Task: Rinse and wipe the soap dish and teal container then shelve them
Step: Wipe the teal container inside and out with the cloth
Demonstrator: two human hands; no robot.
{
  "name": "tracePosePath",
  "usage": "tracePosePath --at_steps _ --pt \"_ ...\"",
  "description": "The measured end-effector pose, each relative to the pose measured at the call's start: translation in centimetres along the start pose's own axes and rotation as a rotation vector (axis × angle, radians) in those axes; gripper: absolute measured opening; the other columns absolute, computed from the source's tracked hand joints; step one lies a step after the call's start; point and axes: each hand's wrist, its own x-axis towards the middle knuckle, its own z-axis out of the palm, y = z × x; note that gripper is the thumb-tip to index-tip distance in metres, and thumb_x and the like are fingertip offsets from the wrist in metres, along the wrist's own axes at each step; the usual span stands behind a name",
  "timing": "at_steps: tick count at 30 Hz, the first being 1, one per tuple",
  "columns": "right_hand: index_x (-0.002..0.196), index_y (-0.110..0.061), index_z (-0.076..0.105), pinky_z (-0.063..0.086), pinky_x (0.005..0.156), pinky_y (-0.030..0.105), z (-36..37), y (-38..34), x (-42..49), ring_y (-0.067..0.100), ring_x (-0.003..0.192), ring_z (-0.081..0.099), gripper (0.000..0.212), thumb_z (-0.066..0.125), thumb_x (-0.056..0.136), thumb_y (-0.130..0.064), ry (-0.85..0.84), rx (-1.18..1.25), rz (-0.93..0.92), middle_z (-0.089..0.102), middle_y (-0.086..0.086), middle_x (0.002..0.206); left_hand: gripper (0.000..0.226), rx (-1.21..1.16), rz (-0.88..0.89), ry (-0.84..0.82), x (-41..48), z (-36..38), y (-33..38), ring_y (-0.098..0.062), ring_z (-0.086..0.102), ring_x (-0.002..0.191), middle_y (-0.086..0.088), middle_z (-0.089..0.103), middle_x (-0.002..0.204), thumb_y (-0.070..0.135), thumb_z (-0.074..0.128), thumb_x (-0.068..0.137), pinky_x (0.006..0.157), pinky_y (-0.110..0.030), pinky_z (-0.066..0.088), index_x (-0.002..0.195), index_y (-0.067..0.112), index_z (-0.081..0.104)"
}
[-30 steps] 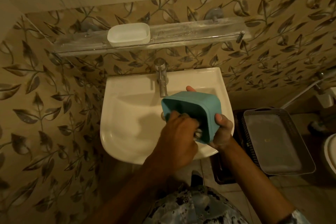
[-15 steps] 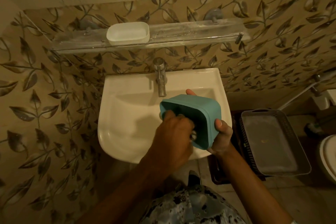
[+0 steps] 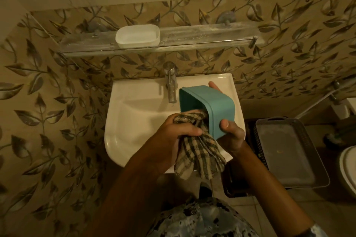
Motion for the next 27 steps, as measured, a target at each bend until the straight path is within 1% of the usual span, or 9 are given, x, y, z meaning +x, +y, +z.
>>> tracePosePath --at_steps 3,7,9,11,13,16,21,24,27 --pt "0.151 -0.010 0.008 0.053 0.086 0.038 -0.3 0.0 0.2 0.026 0.106 0.059 0.117 0.080 0.063 -0.038 0.022 -0.074 -0.053 0.051 0.019 0.124 0.051 0.392 0.252 -0.060 -0.2 0.1 -0.4 -0.019 0.068 0.100 -0.006 0.070 0.107 0.008 0.074 0.072 0.083 -0.032 0.057 0.120 0.015 0.058" --pt "0.152 -0.016 0.006 0.054 0.088 0.037 -0.6 0.0 0.0 0.026 0.115 0.057 0.120 0.081 0.064 -0.049 -0.042 -0.140 0.021 0.047 0.017 0.134 0.037 0.707 0.412 0.114 0.5 0.6 -2.0 -0.018 0.067 0.097 -0.009 0.069 0.106 0.003 0.070 0.079 0.083 -0.037 0.057 0.115 0.007 0.060" --pt "0.148 -0.011 0.019 0.055 0.089 0.043 -0.9 -0.3 -0.2 0.023 0.117 0.059 0.120 0.077 0.058 -0.065 -0.060 -0.004 0.180 0.056 0.009 0.133 0.029 1.072 0.485 0.220 0.9 0.0 -2.3 -0.020 0.064 0.096 -0.005 0.068 0.103 0.005 0.068 0.078 0.083 -0.034 0.055 0.107 0.009 0.064" --pt "0.147 -0.018 0.031 0.044 0.097 0.063 -1.2 -0.4 -0.5 0.036 0.124 0.054 0.117 0.067 0.054 -0.079 -0.054 0.209 0.358 0.052 0.015 0.141 0.035 1.443 0.551 0.303 1.4 -0.5 -2.5 -0.020 0.056 0.102 0.001 0.066 0.108 0.004 0.068 0.075 0.083 -0.028 0.047 0.108 0.016 0.064" --pt "0.142 -0.016 0.043 0.042 0.098 0.066 -1.0 -0.6 -0.6 0.042 0.124 0.052 0.101 0.063 0.063 -0.075 -0.031 0.373 0.477 0.050 0.021 0.142 0.040 1.617 0.535 0.256 1.7 -0.3 -2.8 -0.019 0.049 0.109 0.004 0.062 0.117 0.005 0.065 0.076 0.088 -0.031 0.045 0.112 0.021 0.063" --pt "0.140 -0.010 0.046 0.048 0.097 0.052 -0.4 -0.3 -0.6 0.036 0.121 0.053 0.078 0.059 0.080 -0.058 0.098 0.460 0.480 0.051 0.021 0.137 0.039 1.789 0.442 0.119 2.1 0.6 -4.0 -0.022 0.042 0.119 -0.001 0.054 0.131 0.008 0.057 0.084 0.096 -0.033 0.037 0.121 0.019 0.057" --pt "0.124 -0.014 0.063 0.054 0.091 0.040 0.3 0.6 -1.0 0.029 0.109 0.061 0.070 0.067 0.071 -0.060 0.200 0.336 0.222 0.065 0.015 0.119 0.066 1.769 0.340 0.094 1.6 0.1 -4.2 -0.025 0.023 0.141 -0.007 0.022 0.156 0.012 0.064 0.085 0.113 -0.037 0.029 0.144 0.016 0.033" --pt "0.115 -0.022 0.067 0.056 0.085 0.037 0.6 0.1 -0.8 0.024 0.102 0.065 0.067 0.066 0.066 -0.068 0.201 0.190 0.124 0.071 0.008 0.109 0.060 1.873 0.470 0.333 0.5 1.1 -3.4 -0.039 0.039 0.132 -0.014 0.041 0.146 0.012 0.075 0.071 0.098 -0.048 0.044 0.128 0.010 0.056" --pt "0.105 -0.027 0.072 0.055 0.082 0.034 1.0 -0.2 -0.5 0.019 0.093 0.066 0.065 0.073 0.056 -0.071 0.172 0.093 0.058 0.073 0.002 0.100 0.042 1.870 0.519 0.357 0.2 1.8 -3.3 -0.038 0.055 0.115 -0.015 0.059 0.127 0.013 0.078 0.064 0.082 -0.043 0.051 0.104 0.006 0.069"
